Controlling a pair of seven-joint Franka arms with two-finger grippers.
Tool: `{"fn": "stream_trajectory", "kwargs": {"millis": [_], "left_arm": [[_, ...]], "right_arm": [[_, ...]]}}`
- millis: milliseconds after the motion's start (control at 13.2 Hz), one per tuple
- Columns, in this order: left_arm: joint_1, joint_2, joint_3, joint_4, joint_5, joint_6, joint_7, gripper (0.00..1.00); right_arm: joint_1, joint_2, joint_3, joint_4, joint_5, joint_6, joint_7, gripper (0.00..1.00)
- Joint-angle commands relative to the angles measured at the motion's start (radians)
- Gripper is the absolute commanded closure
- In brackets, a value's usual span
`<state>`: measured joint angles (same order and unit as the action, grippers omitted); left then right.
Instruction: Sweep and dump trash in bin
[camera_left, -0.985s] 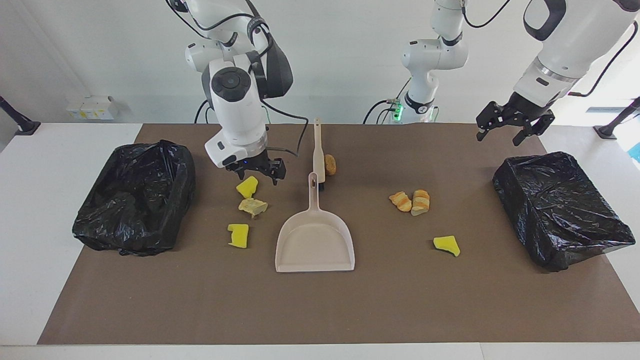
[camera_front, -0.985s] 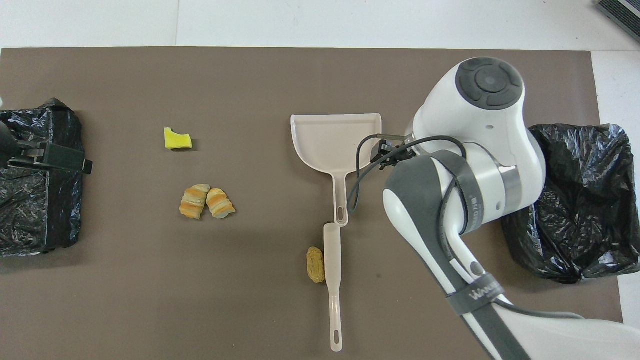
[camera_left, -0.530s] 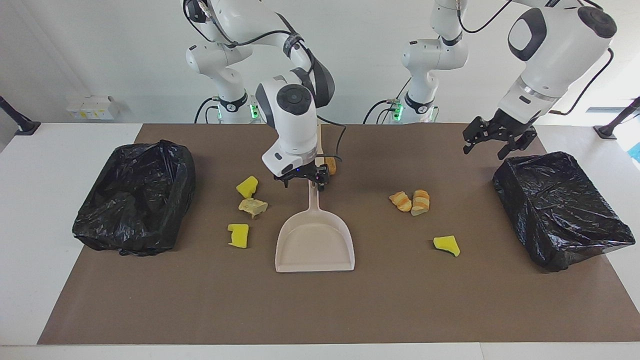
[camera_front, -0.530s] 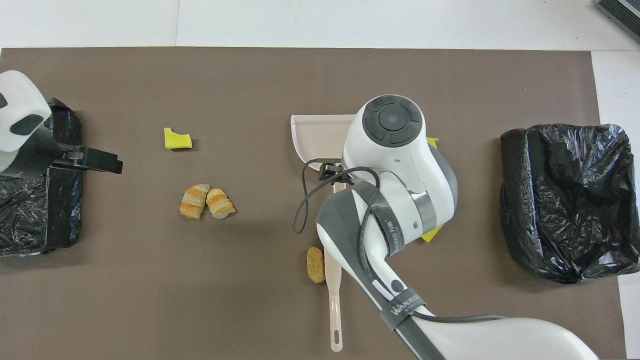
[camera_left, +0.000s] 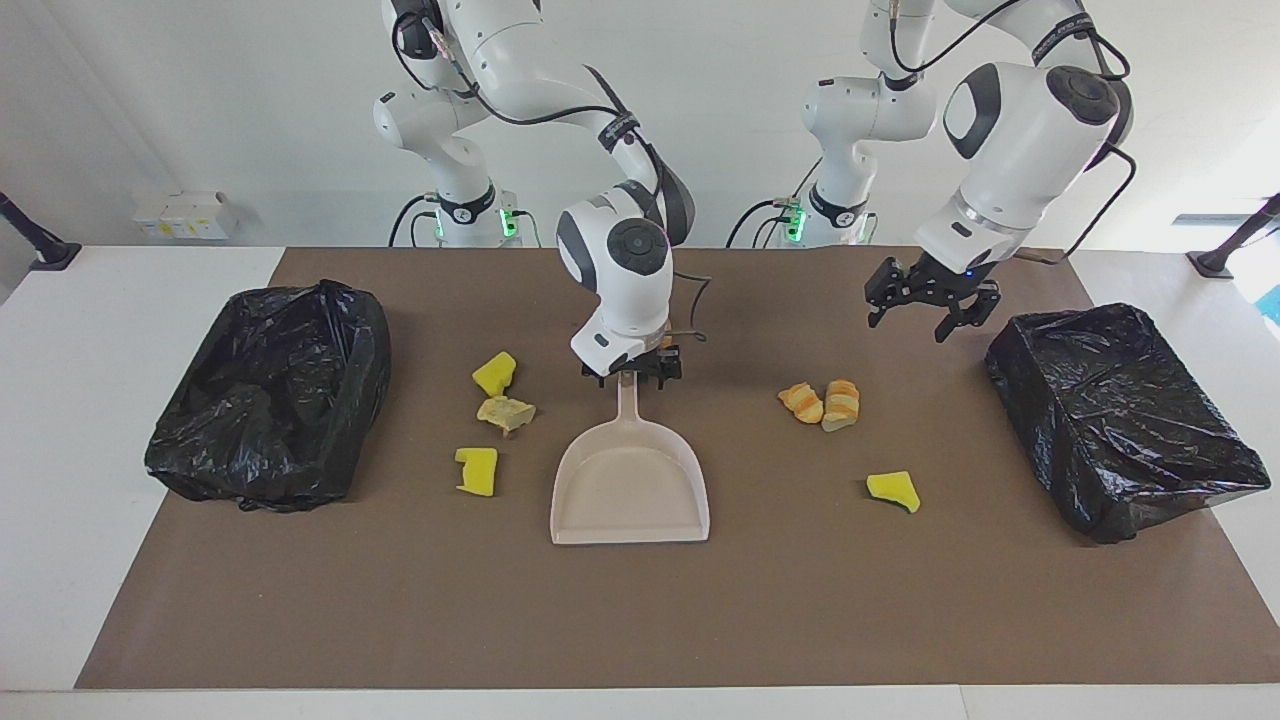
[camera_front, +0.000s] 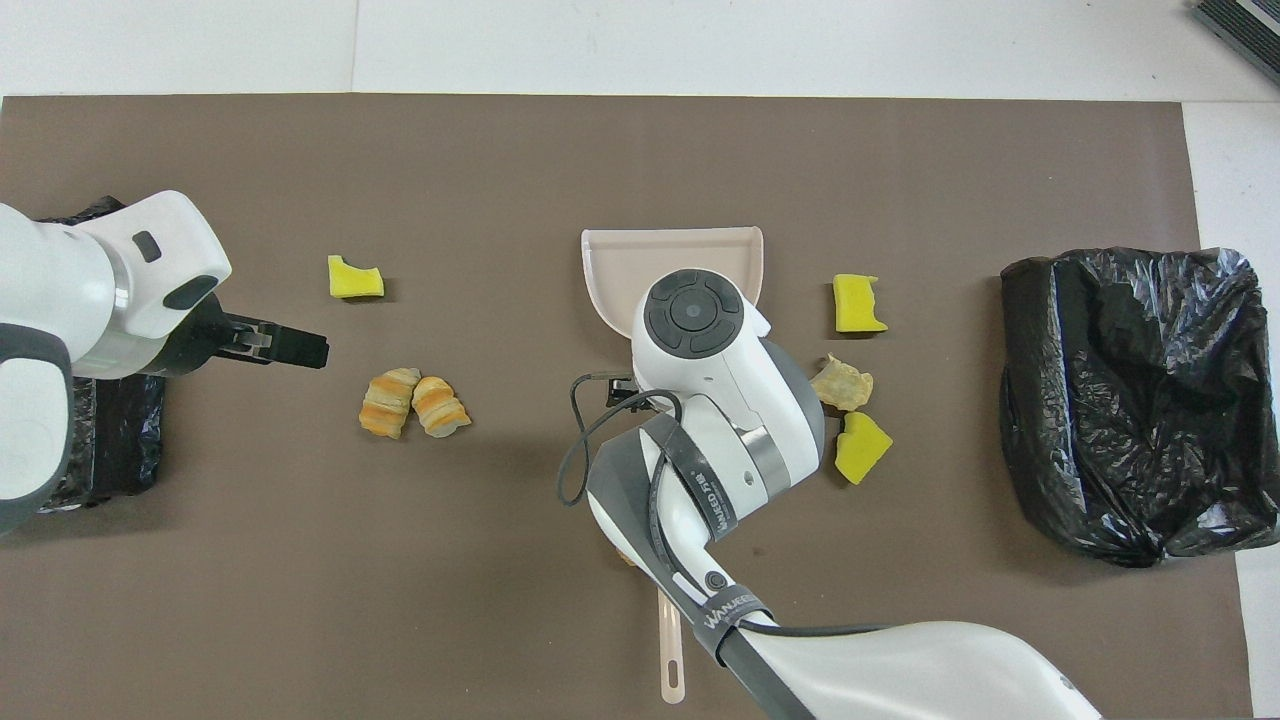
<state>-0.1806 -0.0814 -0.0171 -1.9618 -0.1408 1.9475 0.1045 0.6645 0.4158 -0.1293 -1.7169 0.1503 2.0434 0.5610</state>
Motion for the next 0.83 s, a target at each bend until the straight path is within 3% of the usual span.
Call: {"fn": "stream_trajectory", "kwargs": {"millis": [0, 152, 530, 758], "left_arm": [[-0.031, -0.04, 0.016, -0.052, -0.01, 0.039, 0.0, 0.0], [-0.043, -0.049, 0.014, -0.063, -0.01, 0.045, 0.0, 0.0], [-0.066, -0.089, 0.014, -0.123, -0.01, 0.066, -0.003, 0.0], [-0.138, -0.098, 0.014, -0.179, -0.01, 0.118, -0.008, 0.0]], "right_arm": [[-0.02, -0.015, 0.007, -0.024, 0.04, 0.05, 0.014, 0.34], [-0.02, -0.014, 0.007, -0.023, 0.041, 0.049, 0.02, 1.0], [-0.078, -0.02, 0.007, 0.008, 0.041, 0.031, -0.006, 1.0], [-0.123, -0.084, 0.005, 0.014, 0.043, -0.069, -0.174, 1.0]]}}
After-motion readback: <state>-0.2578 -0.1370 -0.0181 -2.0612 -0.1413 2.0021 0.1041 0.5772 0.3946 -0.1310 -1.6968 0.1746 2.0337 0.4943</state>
